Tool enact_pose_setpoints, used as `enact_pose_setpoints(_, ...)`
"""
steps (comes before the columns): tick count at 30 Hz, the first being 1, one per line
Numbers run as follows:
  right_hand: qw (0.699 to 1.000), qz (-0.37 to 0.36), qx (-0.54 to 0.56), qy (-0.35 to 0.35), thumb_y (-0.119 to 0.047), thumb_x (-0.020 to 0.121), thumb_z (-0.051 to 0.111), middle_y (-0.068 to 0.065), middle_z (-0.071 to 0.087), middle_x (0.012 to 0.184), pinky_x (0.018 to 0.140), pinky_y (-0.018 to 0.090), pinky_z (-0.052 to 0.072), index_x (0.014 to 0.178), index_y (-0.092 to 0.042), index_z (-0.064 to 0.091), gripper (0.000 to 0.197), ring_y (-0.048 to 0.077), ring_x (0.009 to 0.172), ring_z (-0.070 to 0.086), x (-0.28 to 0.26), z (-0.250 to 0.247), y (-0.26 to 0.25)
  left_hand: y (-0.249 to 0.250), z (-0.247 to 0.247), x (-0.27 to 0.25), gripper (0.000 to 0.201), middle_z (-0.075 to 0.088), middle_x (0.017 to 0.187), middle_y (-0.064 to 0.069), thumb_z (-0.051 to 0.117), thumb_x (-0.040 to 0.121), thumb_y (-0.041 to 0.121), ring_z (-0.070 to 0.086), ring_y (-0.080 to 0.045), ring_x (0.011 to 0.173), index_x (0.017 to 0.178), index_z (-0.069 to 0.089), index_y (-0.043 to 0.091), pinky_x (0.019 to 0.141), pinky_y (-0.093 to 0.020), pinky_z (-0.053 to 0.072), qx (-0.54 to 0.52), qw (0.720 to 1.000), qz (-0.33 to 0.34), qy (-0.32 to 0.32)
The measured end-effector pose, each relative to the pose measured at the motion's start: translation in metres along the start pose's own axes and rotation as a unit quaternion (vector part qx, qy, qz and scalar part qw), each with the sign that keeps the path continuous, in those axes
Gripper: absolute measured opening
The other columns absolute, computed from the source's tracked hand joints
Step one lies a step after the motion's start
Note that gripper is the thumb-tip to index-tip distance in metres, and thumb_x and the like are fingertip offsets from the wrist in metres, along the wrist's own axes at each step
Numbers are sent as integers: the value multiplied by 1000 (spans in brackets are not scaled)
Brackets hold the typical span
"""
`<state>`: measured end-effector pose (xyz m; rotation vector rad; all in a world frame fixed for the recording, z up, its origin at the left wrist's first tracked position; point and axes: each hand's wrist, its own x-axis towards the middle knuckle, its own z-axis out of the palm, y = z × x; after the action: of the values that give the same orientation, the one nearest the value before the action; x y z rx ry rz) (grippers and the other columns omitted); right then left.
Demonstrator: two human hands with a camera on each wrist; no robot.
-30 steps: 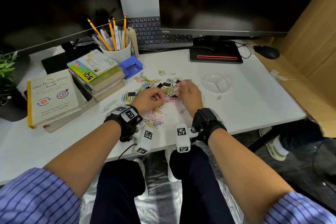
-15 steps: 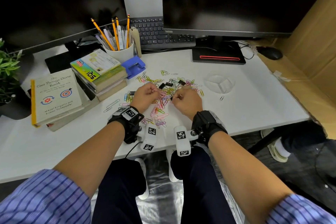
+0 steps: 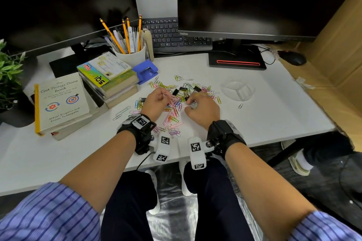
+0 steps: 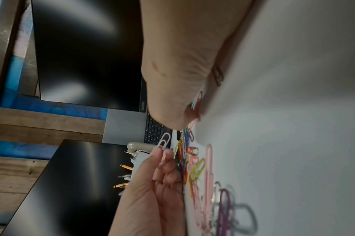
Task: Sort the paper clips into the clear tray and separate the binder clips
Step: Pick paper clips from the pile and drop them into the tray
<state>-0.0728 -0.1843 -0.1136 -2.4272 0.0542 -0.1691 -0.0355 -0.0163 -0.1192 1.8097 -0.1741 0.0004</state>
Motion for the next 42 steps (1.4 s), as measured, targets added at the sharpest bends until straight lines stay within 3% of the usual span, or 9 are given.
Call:
enact_pose_setpoints(6, 1000, -19, -14, -18, -24, 76, 58, -6, 61, 108, 70, 23, 37, 90, -26, 66, 17, 16, 98, 58, 2, 3, 1, 1, 2, -1, 25, 59, 69, 1, 53, 92, 0, 54, 11, 48, 78, 53, 21, 54, -2, 41, -6, 1000, -13, -12)
enact_pose_setpoints(11, 999, 8, -13, 40, -25, 78, 56, -2, 63, 105, 67, 24, 33, 96, -21, 63, 20, 20, 96, 57, 2, 1, 2, 0, 1, 0, 29, 59, 73, -2, 49, 92, -4, 56, 9, 48, 77, 52, 21, 53, -5, 43, -16, 1000, -12, -13)
enact_pose_setpoints(18, 999, -25, -37, 5, -30, 75, 58, -8, 62, 109, 77, 27, 44, 92, -26, 64, 18, 15, 107, 54, 2, 6, 3, 3, 1, -1, 36, 59, 69, -1, 45, 84, -14, 55, 9, 49, 75, 55, 20, 54, -2, 43, 8, 1000, -12, -26)
enact_pose_setpoints(21, 999, -35, -34, 7, -29, 71, 58, -8, 61, 107, 76, 29, 47, 96, -27, 60, 25, 16, 104, 55, 2, 6, 3, 4, 1, -2, 31, 61, 72, 1, 53, 83, -10, 57, 6, 59, 74, 57, 20, 60, -5, 45, 8, 1000, -10, -19)
enact_pose_setpoints(24, 998, -35, -48, 11, -32, 73, 59, -9, 62, 110, 79, 29, 48, 99, -28, 62, 26, 14, 106, 55, 3, 7, 4, 4, 2, -4, 27, 62, 77, 3, 60, 83, -5, 58, -6, 72, 72, 57, 20, 66, -8, 46, 11, 1000, -11, -18)
enact_pose_setpoints(33, 997, -42, -63, 1, -33, 87, 53, -7, 59, 84, 64, 25, 36, 88, -22, 59, 13, 16, 81, 57, 5, 7, 5, 0, 4, -1, 29, 58, 68, 2, 65, 84, 0, 58, -4, 63, 67, 50, 19, 63, -12, 46, 11, 1000, -24, -7)
enact_pose_setpoints(37, 997, 0, 77, 27, -27, 96, 39, -3, 55, 77, 64, 30, 37, 88, -18, 45, 14, 19, 72, 53, 6, 4, 4, 0, 4, -2, 26, 61, 71, -2, 53, 89, -4, 58, 10, 51, 76, 45, 17, 57, -10, 49, 9, 1000, -24, -19)
enact_pose_setpoints(40, 964, 45, 249, 85, -15, 95, 36, -3, 48, 69, 62, 29, 34, 85, -13, 43, 12, 14, 64, 44, 8, 0, 7, 4, 5, -4, 18, 57, 70, 1, 45, 94, -4, 54, 8, 50, 93, 49, 14, 58, -9, 46, 42, 998, -16, -46)
enact_pose_setpoints(42, 936, 74, 325, 112, -16, 88, 38, -3, 46, 66, 61, 29, 33, 76, -18, 44, 13, 16, 64, 41, 11, 0, 13, 4, 5, -4, 28, 54, 73, 2, 38, 94, -4, 53, -1, 60, 102, 57, 17, 64, -16, 46, 80, 996, -14, -48)
